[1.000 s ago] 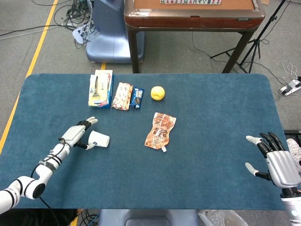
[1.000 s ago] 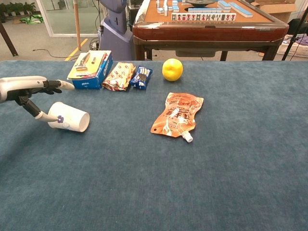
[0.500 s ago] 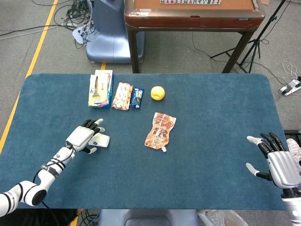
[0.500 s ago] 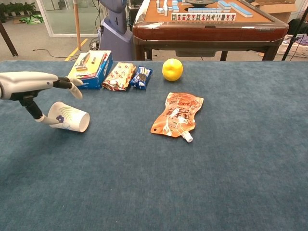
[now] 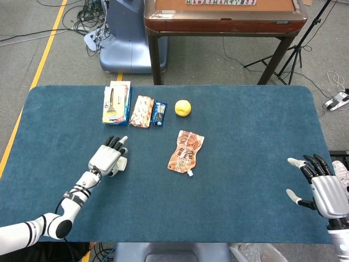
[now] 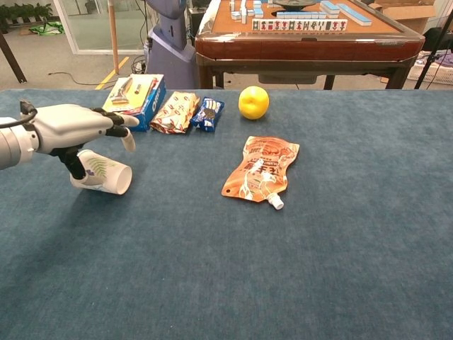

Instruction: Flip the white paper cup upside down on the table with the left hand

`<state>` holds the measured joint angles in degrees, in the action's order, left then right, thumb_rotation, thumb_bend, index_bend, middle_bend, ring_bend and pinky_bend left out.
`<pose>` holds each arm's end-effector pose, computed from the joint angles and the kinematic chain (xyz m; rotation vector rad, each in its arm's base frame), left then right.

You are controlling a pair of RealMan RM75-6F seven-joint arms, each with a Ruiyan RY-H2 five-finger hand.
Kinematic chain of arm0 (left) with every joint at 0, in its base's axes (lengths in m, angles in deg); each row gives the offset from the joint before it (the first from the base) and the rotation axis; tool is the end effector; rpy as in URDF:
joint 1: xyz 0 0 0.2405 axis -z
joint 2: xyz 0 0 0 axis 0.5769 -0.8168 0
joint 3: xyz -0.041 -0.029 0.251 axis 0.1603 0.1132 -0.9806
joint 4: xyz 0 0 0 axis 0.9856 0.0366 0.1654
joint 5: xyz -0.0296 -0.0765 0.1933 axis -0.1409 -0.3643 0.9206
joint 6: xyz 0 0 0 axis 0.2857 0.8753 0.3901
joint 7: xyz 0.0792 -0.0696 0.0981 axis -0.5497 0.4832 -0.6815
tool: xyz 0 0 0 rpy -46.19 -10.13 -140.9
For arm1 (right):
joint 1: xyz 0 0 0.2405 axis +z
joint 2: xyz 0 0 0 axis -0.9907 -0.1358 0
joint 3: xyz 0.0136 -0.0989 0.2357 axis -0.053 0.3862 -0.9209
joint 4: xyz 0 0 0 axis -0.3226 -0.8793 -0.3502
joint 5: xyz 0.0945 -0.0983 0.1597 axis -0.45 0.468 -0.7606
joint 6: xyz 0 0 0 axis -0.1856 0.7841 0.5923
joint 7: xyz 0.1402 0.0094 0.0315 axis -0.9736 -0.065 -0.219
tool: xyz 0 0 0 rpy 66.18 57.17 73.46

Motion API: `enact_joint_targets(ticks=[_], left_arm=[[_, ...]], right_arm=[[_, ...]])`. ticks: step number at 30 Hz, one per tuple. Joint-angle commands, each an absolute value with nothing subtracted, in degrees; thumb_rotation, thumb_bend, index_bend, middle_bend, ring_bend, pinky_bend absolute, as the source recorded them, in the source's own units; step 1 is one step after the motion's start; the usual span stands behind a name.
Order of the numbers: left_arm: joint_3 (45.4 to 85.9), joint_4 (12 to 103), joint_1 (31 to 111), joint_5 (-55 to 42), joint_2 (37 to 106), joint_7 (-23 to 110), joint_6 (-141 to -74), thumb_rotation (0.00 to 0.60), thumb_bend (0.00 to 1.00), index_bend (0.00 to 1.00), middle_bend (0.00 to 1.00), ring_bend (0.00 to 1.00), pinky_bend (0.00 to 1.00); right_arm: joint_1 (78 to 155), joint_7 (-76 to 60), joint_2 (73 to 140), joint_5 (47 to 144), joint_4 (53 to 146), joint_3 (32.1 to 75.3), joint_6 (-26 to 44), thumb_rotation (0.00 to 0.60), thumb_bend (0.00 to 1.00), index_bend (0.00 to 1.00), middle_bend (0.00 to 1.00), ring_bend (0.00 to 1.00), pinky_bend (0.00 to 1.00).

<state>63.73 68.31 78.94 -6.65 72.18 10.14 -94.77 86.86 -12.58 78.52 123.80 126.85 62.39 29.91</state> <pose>-0.1812 0.3529 0.0025 -1.9781 -0.6631 -0.6126 -0.2805 -0.1727 0.1825 1.4339 -0.9818 1.0152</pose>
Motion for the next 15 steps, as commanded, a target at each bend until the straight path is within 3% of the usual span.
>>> enact_joint_targets(ticks=[1, 15], left_arm=[[63.1, 68.3, 79.9, -9.0, 73.6, 6.1, -96.1, 0.6, 0.21, 0.26, 0.0, 0.0, 0.0], [62.0, 68.3, 81.8, -15.3, 75.7, -2.0, -97.5, 0.6, 0.21, 0.29, 0.0, 0.0, 0.0]], right_arm=[[86.8, -12.6, 78.5, 123.8, 126.9, 62.4, 29.9, 0.6, 0.22, 0.23, 0.28, 0.1, 0.08], [86.3, -13.0, 78.4, 123.7, 126.7, 62.6, 30.3, 0.6, 0.22, 0.23, 0.29, 0.1, 0.08]])
